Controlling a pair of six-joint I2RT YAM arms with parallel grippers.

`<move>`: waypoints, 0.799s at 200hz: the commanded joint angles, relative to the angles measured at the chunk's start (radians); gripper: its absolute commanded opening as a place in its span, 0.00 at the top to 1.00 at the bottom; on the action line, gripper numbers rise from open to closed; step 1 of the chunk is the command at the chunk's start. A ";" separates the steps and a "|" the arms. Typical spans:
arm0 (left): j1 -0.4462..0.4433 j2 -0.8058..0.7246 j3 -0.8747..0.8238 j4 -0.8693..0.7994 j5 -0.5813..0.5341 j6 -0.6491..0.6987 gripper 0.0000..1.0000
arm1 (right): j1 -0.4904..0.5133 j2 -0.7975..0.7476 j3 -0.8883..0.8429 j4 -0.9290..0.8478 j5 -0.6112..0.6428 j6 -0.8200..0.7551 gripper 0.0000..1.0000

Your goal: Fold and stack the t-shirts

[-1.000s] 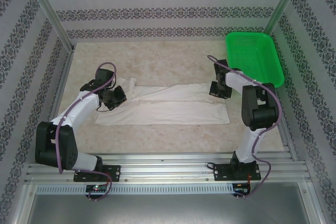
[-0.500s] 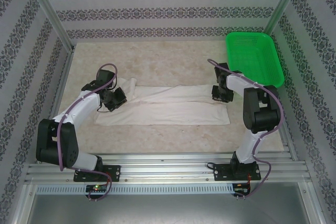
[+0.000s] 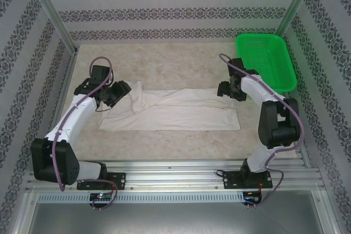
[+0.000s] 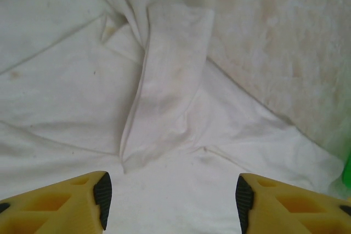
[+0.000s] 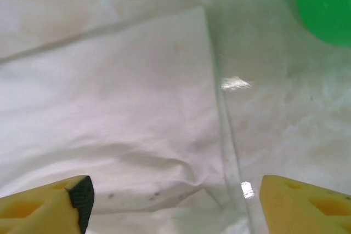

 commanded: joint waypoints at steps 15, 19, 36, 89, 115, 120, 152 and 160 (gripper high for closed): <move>0.046 0.161 0.033 0.193 0.077 -0.068 0.37 | 0.080 -0.087 -0.012 0.093 -0.106 -0.076 0.11; 0.047 0.184 0.045 0.214 0.094 -0.069 0.37 | 0.086 -0.094 -0.016 0.102 -0.115 -0.080 0.11; 0.050 0.290 0.111 0.234 0.145 -0.061 0.39 | 0.107 -0.111 -0.023 0.113 -0.138 -0.089 0.09; 0.060 0.482 0.273 0.166 0.099 0.017 0.47 | 0.149 -0.165 -0.069 0.144 -0.181 -0.085 0.02; 0.060 0.544 0.326 0.116 0.064 0.053 0.48 | 0.152 -0.171 -0.067 0.136 -0.187 -0.082 0.02; 0.060 0.557 0.338 0.103 0.064 0.058 0.48 | 0.152 -0.171 -0.063 0.133 -0.187 -0.082 0.02; 0.060 0.608 0.361 0.075 0.059 0.076 0.49 | 0.152 -0.168 -0.045 0.115 -0.191 -0.085 0.02; 0.060 0.620 0.365 0.074 0.065 0.076 0.49 | 0.152 -0.169 -0.044 0.116 -0.188 -0.085 0.02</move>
